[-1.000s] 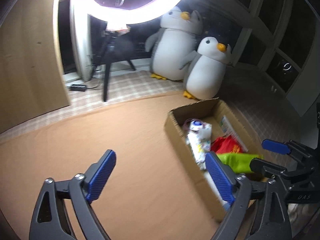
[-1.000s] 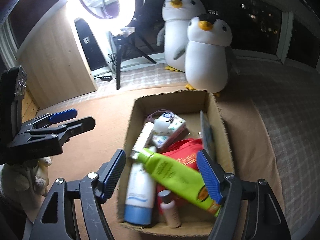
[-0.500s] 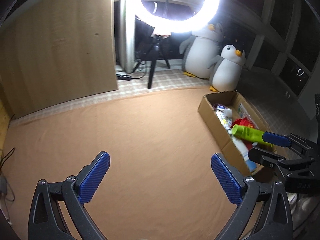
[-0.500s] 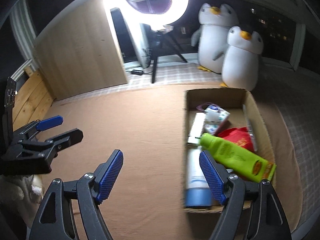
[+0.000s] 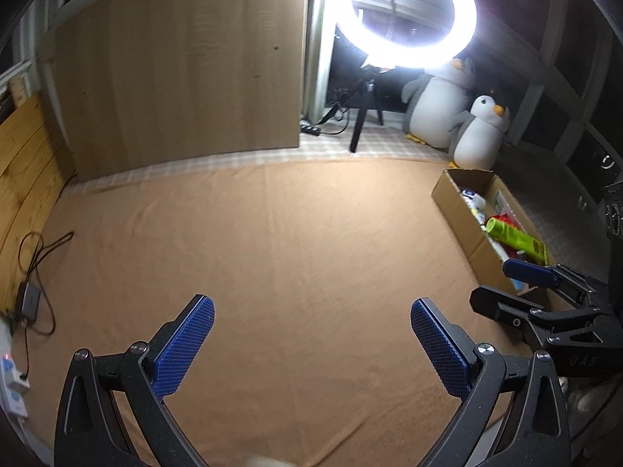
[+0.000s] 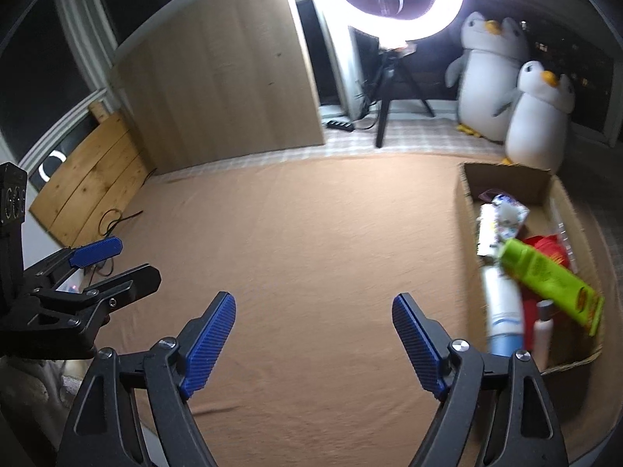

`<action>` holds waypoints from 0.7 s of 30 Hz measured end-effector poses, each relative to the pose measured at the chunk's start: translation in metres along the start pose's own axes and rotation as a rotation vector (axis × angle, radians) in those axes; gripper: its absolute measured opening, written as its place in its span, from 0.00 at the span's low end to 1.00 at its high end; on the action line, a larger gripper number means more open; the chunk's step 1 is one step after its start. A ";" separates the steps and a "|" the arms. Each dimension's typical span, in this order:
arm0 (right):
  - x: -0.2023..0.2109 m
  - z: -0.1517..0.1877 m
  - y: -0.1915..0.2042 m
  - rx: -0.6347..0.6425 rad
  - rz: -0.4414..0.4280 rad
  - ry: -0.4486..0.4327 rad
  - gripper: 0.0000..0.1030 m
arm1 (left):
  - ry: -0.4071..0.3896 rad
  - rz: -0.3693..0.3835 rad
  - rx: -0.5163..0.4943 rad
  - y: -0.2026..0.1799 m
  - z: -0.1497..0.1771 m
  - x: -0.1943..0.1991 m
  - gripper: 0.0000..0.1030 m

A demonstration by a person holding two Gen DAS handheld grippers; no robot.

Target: Organize objects

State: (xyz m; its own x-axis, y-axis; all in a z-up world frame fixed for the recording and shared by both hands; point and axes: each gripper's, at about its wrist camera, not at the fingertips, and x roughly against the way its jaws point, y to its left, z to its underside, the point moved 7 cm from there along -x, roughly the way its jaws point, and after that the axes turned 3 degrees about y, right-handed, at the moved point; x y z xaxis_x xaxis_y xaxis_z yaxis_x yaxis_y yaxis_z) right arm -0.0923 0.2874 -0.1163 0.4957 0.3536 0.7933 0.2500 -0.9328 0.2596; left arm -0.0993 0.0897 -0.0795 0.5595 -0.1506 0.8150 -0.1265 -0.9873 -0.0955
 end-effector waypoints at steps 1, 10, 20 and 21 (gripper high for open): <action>-0.003 0.003 0.004 -0.008 -0.009 0.008 0.88 | 0.001 -0.005 0.003 0.003 0.003 0.001 1.00; -0.014 0.020 0.035 0.006 -0.011 0.038 0.92 | 0.009 -0.026 0.043 0.031 0.028 0.016 1.00; -0.009 0.030 0.048 0.019 0.043 0.014 0.92 | 0.030 -0.052 0.082 0.049 0.049 0.019 1.00; -0.008 0.031 0.047 0.017 0.048 0.012 0.92 | 0.032 -0.053 0.085 0.050 0.051 0.019 1.00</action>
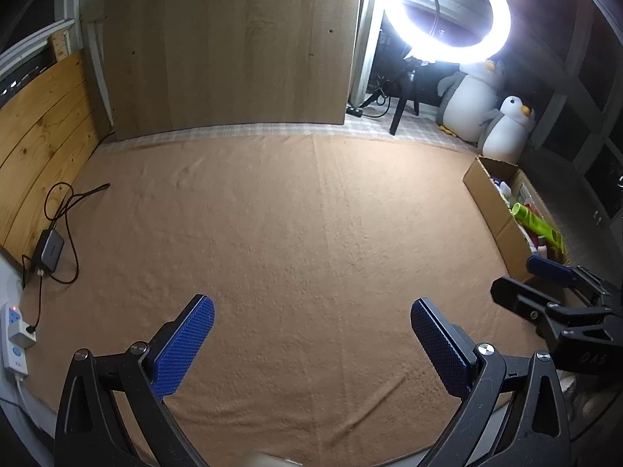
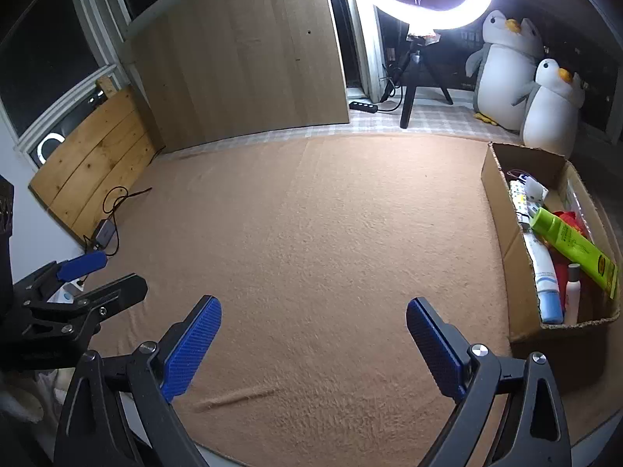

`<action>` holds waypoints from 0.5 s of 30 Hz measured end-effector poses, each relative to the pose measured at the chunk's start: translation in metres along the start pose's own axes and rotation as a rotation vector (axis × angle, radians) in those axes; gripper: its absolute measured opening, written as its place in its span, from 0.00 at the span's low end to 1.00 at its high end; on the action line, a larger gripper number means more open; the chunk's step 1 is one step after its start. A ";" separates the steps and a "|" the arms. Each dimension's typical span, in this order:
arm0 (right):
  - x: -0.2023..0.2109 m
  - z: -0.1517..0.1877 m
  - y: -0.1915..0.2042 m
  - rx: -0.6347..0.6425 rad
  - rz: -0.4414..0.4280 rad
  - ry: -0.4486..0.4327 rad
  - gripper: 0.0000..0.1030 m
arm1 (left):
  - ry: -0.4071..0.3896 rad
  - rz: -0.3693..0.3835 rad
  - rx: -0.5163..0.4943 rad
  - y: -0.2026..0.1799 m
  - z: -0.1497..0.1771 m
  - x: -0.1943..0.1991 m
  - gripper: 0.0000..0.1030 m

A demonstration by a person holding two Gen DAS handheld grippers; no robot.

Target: Organize objects

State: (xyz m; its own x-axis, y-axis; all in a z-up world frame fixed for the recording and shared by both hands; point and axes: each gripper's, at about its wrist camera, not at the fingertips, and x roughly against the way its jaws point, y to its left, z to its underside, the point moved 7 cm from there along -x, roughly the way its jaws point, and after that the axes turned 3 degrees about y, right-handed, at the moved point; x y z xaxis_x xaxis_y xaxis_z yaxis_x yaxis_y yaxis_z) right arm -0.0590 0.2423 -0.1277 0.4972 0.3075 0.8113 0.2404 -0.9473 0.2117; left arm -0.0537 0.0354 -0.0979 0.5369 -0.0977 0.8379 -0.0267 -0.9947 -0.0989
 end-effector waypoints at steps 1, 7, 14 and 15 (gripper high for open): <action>0.000 0.000 0.000 0.000 0.008 -0.001 0.91 | 0.002 -0.001 0.002 0.001 0.001 -0.001 1.00; 0.001 0.000 0.003 0.009 0.029 -0.002 0.92 | -0.003 -0.003 -0.001 0.000 -0.001 -0.002 1.00; 0.001 -0.003 0.004 0.011 0.030 -0.007 0.92 | -0.001 -0.001 -0.009 -0.002 -0.005 -0.003 1.00; 0.001 -0.003 0.004 0.012 0.029 -0.005 0.92 | 0.001 -0.001 -0.009 -0.002 -0.005 -0.004 1.00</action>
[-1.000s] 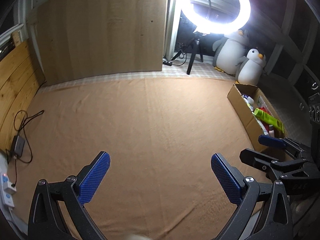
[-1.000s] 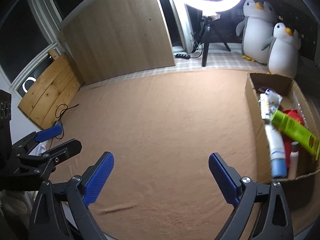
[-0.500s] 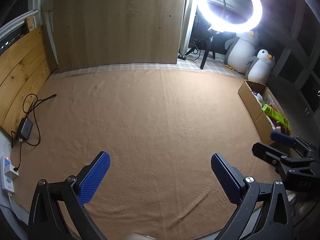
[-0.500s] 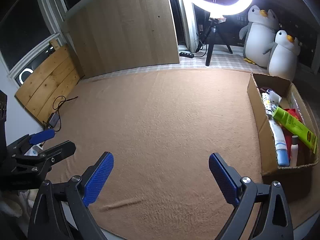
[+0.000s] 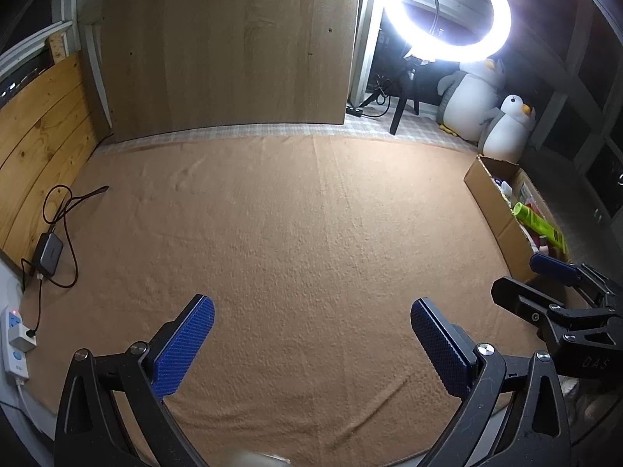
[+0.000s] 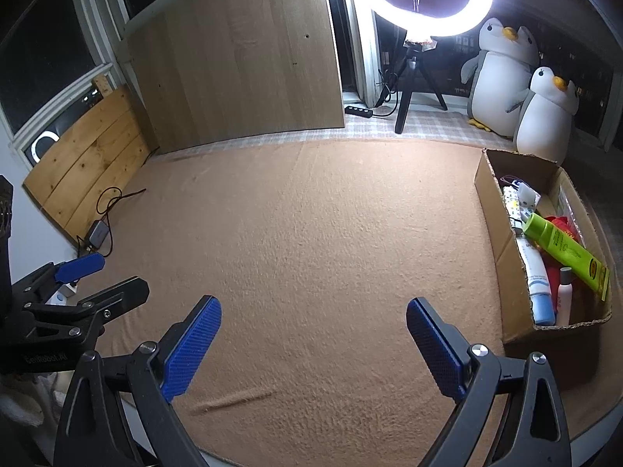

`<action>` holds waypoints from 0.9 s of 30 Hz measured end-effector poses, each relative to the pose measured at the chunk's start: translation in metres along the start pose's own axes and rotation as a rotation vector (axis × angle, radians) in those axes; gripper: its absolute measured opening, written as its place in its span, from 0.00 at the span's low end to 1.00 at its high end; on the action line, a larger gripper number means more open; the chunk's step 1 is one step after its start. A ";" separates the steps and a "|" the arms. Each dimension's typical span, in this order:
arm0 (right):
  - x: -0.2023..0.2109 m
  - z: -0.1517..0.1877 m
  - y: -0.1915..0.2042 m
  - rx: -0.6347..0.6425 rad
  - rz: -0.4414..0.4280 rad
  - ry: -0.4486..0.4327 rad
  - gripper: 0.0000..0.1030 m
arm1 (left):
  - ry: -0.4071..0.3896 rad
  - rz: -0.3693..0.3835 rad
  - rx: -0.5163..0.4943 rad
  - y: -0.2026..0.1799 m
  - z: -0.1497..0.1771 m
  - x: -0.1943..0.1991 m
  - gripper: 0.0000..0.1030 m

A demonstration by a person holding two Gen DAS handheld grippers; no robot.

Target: Organize objects

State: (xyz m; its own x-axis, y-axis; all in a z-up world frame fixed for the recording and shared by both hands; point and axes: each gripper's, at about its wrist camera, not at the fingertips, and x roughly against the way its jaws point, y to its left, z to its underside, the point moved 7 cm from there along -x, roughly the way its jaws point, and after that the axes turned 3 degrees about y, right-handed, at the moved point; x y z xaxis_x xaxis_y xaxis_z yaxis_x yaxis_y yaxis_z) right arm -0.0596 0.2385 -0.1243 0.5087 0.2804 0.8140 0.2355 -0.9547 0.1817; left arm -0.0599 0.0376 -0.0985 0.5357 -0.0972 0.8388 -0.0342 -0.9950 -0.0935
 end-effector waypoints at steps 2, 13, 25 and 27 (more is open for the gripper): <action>-0.002 0.000 0.000 -0.003 -0.002 0.005 0.92 | 0.005 0.004 -0.001 -0.001 0.000 -0.002 0.99; -0.006 0.002 -0.002 -0.023 0.002 0.012 0.91 | 0.016 0.007 0.013 -0.001 0.005 -0.006 1.00; -0.009 0.004 -0.001 -0.029 0.004 0.017 0.92 | 0.023 0.003 0.018 0.002 0.007 -0.009 1.00; -0.009 0.004 -0.001 -0.029 0.005 0.019 0.92 | 0.025 0.005 0.019 0.002 0.008 -0.010 1.00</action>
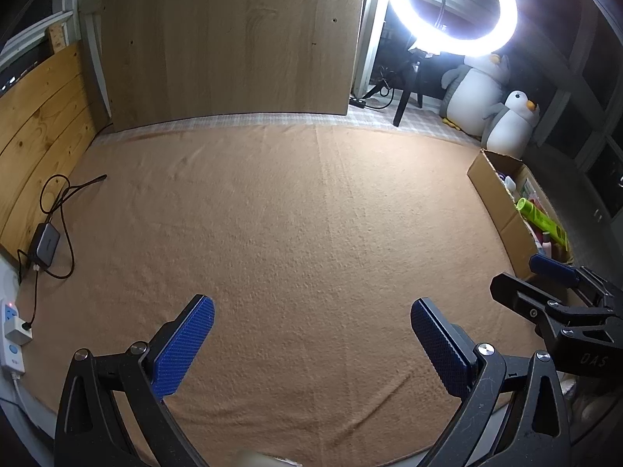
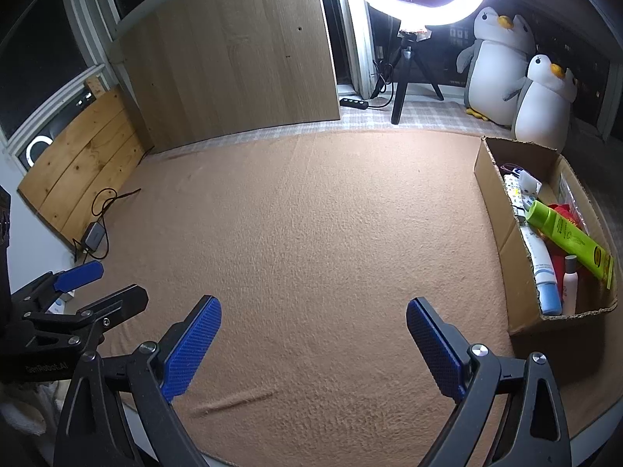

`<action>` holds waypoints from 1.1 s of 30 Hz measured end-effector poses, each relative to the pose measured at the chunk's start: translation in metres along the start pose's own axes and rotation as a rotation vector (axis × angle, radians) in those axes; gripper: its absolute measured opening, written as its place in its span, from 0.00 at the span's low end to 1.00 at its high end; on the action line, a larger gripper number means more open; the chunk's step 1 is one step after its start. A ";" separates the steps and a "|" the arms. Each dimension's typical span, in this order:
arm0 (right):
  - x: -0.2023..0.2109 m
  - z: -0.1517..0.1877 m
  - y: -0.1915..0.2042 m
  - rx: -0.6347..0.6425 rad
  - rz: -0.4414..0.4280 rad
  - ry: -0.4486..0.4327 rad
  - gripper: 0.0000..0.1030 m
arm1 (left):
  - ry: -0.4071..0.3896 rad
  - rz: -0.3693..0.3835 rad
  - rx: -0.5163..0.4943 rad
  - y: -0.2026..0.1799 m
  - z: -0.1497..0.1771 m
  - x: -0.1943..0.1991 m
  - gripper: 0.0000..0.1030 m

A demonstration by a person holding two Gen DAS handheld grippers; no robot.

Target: Organize objects

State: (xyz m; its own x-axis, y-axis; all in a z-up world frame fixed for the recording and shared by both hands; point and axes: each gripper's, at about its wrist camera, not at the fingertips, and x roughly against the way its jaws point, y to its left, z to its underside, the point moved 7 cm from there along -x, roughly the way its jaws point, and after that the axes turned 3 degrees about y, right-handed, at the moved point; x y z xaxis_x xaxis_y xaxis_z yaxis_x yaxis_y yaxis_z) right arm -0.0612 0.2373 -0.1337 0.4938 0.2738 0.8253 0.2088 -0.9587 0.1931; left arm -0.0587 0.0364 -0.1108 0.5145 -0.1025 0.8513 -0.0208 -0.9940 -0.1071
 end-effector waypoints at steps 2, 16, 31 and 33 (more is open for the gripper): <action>-0.001 -0.001 0.000 0.000 0.001 0.002 0.91 | 0.001 -0.001 0.001 0.002 0.000 -0.001 1.00; -0.004 -0.003 -0.004 -0.003 0.016 0.006 0.92 | 0.009 -0.001 0.006 0.004 0.000 -0.006 1.00; -0.004 -0.004 -0.016 -0.022 0.068 -0.005 0.91 | 0.020 -0.005 0.001 0.000 -0.004 -0.014 1.00; -0.004 -0.004 -0.017 -0.022 0.071 -0.006 0.92 | 0.019 -0.007 0.001 0.000 -0.004 -0.014 1.00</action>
State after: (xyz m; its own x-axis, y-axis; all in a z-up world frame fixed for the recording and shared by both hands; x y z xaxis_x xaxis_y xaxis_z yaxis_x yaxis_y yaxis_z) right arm -0.0700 0.2519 -0.1376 0.5117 0.2052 0.8343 0.1545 -0.9772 0.1456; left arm -0.0690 0.0377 -0.1205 0.4984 -0.0967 0.8616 -0.0165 -0.9946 -0.1021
